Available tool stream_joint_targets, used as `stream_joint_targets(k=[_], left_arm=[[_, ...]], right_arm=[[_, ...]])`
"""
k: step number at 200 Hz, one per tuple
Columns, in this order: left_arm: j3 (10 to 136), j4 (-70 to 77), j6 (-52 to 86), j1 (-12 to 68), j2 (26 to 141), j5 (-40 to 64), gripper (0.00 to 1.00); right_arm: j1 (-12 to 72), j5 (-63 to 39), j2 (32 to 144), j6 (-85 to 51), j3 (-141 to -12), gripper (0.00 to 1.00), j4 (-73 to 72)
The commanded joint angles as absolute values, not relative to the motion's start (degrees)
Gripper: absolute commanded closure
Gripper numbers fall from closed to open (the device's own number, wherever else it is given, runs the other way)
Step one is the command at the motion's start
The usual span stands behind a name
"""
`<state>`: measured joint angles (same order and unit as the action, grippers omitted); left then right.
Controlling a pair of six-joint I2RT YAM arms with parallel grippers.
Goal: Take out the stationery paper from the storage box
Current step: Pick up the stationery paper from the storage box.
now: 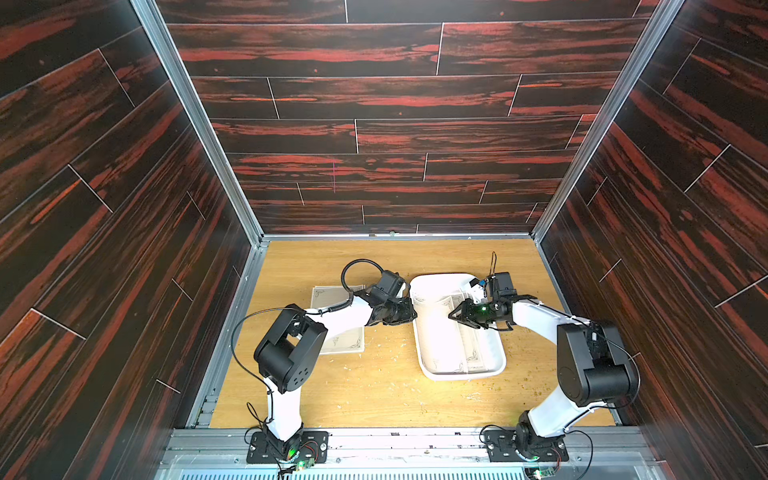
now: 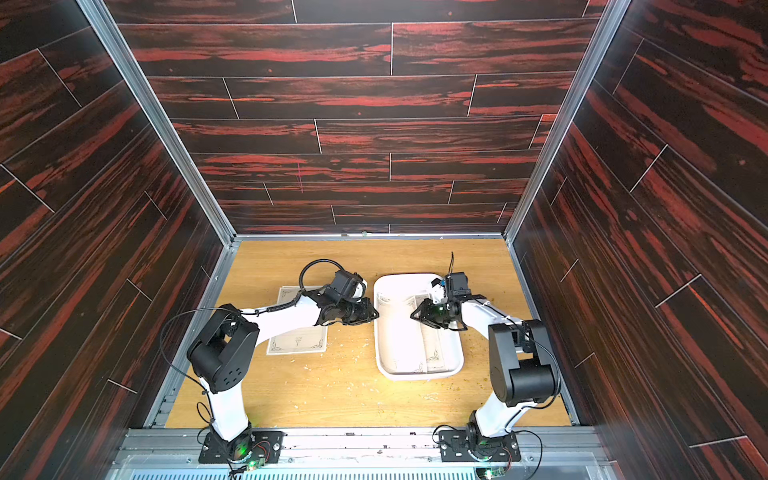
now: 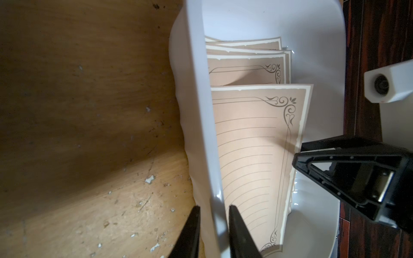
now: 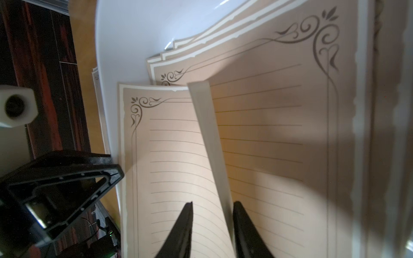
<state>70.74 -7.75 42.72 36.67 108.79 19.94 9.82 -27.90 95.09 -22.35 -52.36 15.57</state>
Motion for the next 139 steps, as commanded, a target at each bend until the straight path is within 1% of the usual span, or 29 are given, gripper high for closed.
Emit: stream_joint_targets(k=[1, 27, 53, 71, 84, 91, 96, 127, 139], left_arm=[[71.6, -9.5, 42.8, 36.7, 109.7, 18.9, 0.75], [71.6, -9.3, 43.1, 36.7, 110.0, 19.2, 0.75], [71.9, -9.3, 42.8, 36.8, 109.4, 18.9, 0.74], [72.6, -9.9, 42.2, 36.8, 108.7, 18.3, 0.72], [73.2, -10.4, 41.3, 36.8, 107.9, 17.7, 0.69], [73.4, -10.6, 40.8, 36.7, 107.3, 17.3, 0.68], [73.5, -10.9, 40.3, 36.8, 106.7, 16.8, 0.66], [74.1, -11.6, 37.0, 36.7, 102.4, 13.6, 0.55], [73.9, -11.5, 35.3, 36.7, 100.7, 12.2, 0.52]], right_arm=[[9.4, -27.8, 95.8, -21.5, -51.2, 0.63, 16.7], [9.2, -28.3, 97.5, -21.4, -51.0, 0.66, 16.3], [9.3, -26.1, 96.6, -21.2, -52.2, 0.83, 17.9], [9.3, -22.8, 94.6, -20.4, -53.5, 0.87, 20.3], [9.4, -20.7, 93.0, -19.7, -54.7, 0.96, 22.5], [9.3, -20.4, 92.1, -19.3, -55.3, 0.99, 23.6], [9.3, -18.1, 91.5, -19.0, -55.8, 1.0, 24.5], [9.5, -13.8, 87.5, -17.1, -59.2, 1.0, 30.2], [9.8, -11.5, 85.7, -16.3, -60.9, 1.0, 32.5]])
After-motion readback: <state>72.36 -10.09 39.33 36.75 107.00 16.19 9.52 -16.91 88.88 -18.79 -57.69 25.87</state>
